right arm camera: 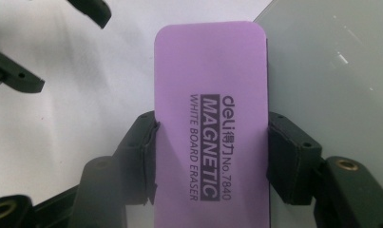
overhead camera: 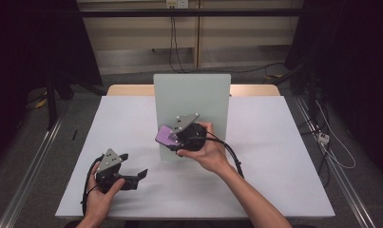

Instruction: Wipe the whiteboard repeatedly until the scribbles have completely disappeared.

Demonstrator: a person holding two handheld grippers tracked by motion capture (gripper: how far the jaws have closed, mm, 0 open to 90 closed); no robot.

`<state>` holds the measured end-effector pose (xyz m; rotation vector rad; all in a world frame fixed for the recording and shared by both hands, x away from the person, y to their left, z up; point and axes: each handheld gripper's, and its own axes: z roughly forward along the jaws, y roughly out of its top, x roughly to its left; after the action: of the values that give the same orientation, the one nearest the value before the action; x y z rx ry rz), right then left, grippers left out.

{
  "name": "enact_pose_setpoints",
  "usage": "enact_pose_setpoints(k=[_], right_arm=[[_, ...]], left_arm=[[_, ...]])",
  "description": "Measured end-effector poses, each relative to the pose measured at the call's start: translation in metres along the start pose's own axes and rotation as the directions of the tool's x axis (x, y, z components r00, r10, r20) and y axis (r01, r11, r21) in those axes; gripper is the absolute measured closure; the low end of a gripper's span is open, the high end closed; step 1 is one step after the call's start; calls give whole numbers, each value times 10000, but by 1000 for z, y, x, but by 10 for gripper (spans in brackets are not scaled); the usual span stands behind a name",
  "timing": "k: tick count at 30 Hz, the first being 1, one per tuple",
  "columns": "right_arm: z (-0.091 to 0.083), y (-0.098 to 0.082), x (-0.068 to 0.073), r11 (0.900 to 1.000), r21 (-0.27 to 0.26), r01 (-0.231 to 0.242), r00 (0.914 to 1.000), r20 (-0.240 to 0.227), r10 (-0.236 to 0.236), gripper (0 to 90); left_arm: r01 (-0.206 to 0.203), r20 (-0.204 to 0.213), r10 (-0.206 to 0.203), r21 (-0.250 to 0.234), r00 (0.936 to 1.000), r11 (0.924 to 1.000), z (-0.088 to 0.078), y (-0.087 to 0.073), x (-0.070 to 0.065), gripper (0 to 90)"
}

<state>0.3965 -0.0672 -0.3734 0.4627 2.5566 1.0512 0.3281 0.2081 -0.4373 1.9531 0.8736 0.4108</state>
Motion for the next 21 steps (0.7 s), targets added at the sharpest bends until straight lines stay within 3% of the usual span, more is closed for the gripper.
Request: enact_pose_setpoints(k=[11, 21], right_arm=[[10, -4, 5, 9986, 466, 241, 9990, -392, -223, 419], [-25, 11, -17, 9989, -404, -222, 9985, 483, 242, 419]], left_arm=[[50, 24, -50, 2, 10000, 10000, 1, 0, -1, 66], [34, 15, -34, -4, 10000, 10000, 0, 0, 0, 67]])
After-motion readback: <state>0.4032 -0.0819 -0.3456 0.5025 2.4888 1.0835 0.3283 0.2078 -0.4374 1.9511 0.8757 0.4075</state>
